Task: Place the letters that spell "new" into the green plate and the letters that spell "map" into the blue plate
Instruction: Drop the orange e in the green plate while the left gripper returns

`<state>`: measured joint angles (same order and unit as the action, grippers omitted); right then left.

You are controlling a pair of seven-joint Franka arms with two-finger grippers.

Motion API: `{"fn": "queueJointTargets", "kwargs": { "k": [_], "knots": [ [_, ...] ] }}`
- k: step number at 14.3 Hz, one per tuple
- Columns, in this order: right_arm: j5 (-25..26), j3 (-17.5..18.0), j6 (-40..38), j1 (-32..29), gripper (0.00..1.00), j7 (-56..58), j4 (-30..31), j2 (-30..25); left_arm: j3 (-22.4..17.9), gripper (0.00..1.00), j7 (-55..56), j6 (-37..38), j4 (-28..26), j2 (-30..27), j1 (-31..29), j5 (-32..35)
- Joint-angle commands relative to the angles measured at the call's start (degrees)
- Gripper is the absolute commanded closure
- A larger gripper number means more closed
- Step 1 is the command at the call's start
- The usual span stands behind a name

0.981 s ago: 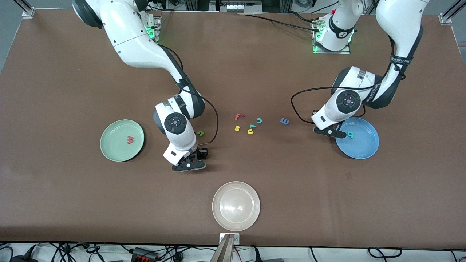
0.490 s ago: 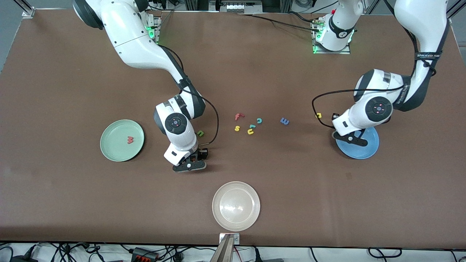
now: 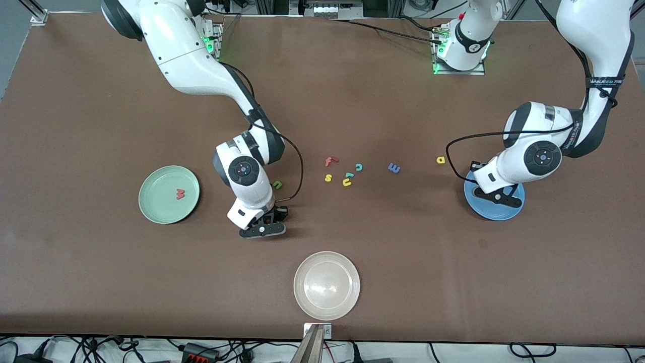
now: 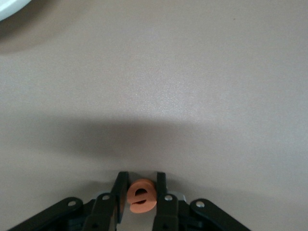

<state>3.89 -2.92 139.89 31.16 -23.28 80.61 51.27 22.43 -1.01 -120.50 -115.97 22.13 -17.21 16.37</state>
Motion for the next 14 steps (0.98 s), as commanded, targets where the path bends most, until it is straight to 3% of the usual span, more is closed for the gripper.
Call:
{"fn": "queueJointTargets", "kwargs": {
  "k": [1,7,11,14],
  "knots": [
    [-0.02,0.19,-3.64,-1.70,0.93,-0.89,-0.11,-0.90,0.43,0.71,-0.93,-0.61,1.10,1.69,-1.07,2.00],
    [1.03,-0.51,-24.39,-9.52,0.94,4.47,1.55,-9.42,0.43,0.71,-0.93,-0.61,0.84,2.04,-1.16,2.00],
    [1.03,-0.60,-24.58,-16.19,0.94,12.89,12.00,-18.03,0.43,0.71,-0.93,-0.70,0.93,1.95,-1.07,2.00],
    [1.03,-0.60,-23.70,-21.03,0.94,17.56,16.59,-20.16,0.43,0.71,-0.93,-1.66,0.40,2.22,-1.07,2.00]
  ]
}}
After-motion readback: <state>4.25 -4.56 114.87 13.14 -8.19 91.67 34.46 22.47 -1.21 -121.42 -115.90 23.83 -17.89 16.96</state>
